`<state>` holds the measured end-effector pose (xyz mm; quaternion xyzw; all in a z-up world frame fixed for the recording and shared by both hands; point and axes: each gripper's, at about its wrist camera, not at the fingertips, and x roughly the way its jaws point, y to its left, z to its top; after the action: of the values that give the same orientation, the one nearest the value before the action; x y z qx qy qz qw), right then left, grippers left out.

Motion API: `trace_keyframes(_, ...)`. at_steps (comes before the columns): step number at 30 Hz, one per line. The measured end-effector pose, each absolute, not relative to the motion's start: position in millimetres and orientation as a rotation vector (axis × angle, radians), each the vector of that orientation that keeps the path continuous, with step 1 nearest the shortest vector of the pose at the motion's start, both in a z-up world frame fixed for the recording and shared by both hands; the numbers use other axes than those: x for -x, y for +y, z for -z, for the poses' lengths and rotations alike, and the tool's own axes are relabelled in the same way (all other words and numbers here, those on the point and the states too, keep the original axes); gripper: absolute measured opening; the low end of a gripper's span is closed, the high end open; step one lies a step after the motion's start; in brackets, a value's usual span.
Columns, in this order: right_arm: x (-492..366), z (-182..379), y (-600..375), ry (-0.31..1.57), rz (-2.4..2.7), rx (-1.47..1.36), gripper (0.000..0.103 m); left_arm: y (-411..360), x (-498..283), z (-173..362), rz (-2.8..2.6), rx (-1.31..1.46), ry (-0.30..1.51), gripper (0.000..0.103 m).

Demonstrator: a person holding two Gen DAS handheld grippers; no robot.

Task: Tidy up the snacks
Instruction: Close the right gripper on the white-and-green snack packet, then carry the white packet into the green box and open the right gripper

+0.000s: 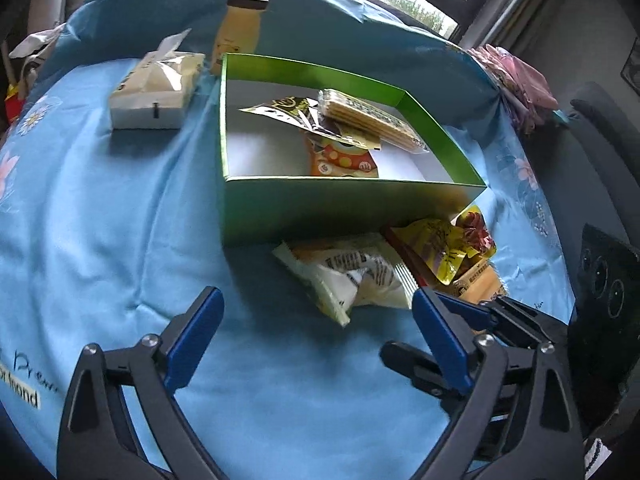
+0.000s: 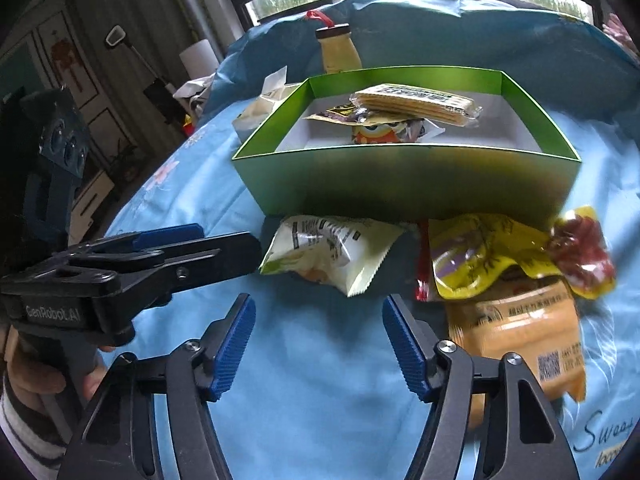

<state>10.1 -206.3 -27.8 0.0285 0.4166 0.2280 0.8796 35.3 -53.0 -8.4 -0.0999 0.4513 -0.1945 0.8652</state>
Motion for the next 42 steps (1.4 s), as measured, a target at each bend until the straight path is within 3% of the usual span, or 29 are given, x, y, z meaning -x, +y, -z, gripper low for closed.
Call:
trace_keyframes(3,-16,30,-203,0.867,-0.474,-0.038,0.062,-59,-44,12,0.440,0.210,0.966,0.084)
trace_keyframes(7,-25,34,-203,0.870,-0.479,-0.035,0.055,-68,-52,16,0.454,0.189,0.983,0.082)
trace_keyframes(11,-30,36,-205,0.867,-0.477,-0.030,0.045,-72,-59,24,0.471,0.195,1.013,0.057)
trace_keyframes(14,-35,38,-207,0.876,-0.470,-0.033,0.037,-72,-63,28,0.472,0.203,1.023,0.055)
trace_keyframes(16,-38,40,-209,0.884,-0.467,-0.037,0.032,-69,-65,31,0.476,0.221,1.029,0.048)
trace_keyframes(17,-39,42,-209,0.888,-0.465,-0.039,0.026,-67,-66,32,0.476,0.228,1.034,0.040)
trace_keyframes(27,-40,41,-205,0.875,-0.469,-0.028,0.011,-65,-64,34,0.488,0.229,1.023,0.031)
trace_keyframes(42,8,10,-203,0.799,-0.499,0.009,0.010,-66,-18,2,0.507,0.188,0.937,0.027)
